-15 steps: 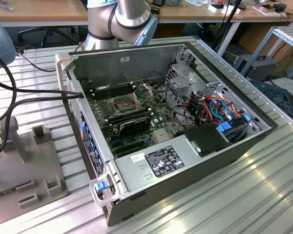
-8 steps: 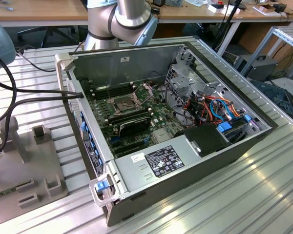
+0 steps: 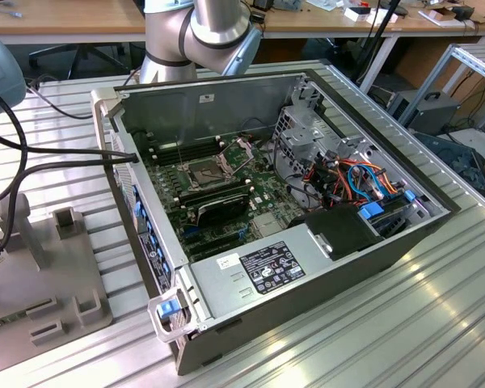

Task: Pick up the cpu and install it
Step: 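Pick up the cpu and move it towards the insertion slot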

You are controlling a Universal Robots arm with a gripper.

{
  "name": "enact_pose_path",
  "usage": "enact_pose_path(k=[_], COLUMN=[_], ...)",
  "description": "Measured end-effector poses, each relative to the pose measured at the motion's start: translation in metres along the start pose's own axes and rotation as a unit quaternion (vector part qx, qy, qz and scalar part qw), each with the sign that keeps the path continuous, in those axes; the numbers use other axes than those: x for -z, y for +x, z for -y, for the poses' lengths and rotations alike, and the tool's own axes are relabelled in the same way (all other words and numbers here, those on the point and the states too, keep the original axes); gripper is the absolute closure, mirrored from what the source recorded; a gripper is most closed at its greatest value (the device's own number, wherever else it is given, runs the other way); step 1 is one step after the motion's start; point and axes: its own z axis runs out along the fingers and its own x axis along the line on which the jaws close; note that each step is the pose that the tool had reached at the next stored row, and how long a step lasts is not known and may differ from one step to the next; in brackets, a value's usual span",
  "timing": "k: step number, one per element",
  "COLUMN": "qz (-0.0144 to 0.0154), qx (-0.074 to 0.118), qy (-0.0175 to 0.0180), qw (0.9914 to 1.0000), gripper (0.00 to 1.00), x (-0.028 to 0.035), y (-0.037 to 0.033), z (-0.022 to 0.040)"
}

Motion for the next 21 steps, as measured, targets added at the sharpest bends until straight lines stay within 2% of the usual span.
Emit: enact_pose_path(k=[7,8,9,10,21], qz=[0.0003,0.0002,0.0001,0.0,0.0001], qx=[0.0,0.0,0.0,0.0,0.0], qy=[-0.0002,-0.0001,-0.0001,0.0,-0.0001], qw=[1.0,1.0,1.0,1.0,1.0], gripper=[0.46,0.4,0.4,0.34,0.34], x=[-0.0005,-0.0003,-0.0002,-0.0002,-0.001], y=[-0.0001,0.0,0.0,0.0,0.0], z=[0.0,0.0,0.0,0.0,0.0])
